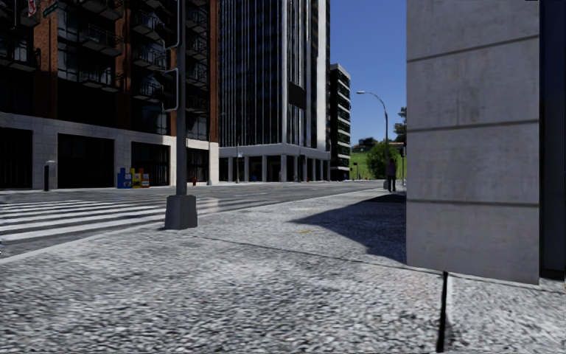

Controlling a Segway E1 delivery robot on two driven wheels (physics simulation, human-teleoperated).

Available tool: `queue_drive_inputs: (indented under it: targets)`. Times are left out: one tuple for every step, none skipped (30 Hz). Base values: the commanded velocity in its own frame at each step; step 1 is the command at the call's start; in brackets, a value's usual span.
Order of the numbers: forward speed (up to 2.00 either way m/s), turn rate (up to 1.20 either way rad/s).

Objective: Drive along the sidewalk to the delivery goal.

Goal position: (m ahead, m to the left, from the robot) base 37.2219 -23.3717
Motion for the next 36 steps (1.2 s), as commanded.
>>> queue_drive_inputs:
  targets:
    - [2.00,0.21]
    - [2.00,0.00]
    - [2.00,0.00]
    - [2.00,0.00]
    - [2.00,0.00]
    - [2.00,0.00]
    - [2.00,0.00]
    - [2.00,0.00]
    - [2.00,0.00]
    - [2.00,0.00]
    - [2.00,0.00]
    - [2.00,0.00]
    - [2.00,0.00]
    - [2.00,-0.07]
    - [2.00,-0.20]
    - [2.00,-0.23]
    - [2.00,-0.24]
    - [2.00,-0.24]
    - [2.00,-0.24]
    - [2.00,-0.24]
    - [2.00,-0.24]
    - [2.00,-0.24]
    - [2.00,-0.24]
    - [2.00,-0.24]
    - [2.00,-0.24]
    - [2.00,-0.24]
    - [2.00,-0.24]
    - [2.00,-0.24]
    - [2.00,-0.24]
    - [2.00,-0.24]
    - [2.00,-0.24]
    - [2.00,-0.24]
    - [2.00,-0.24]
    - [2.00,-0.24]
    - [2.00,-0.28]
    - [2.00,-0.30]
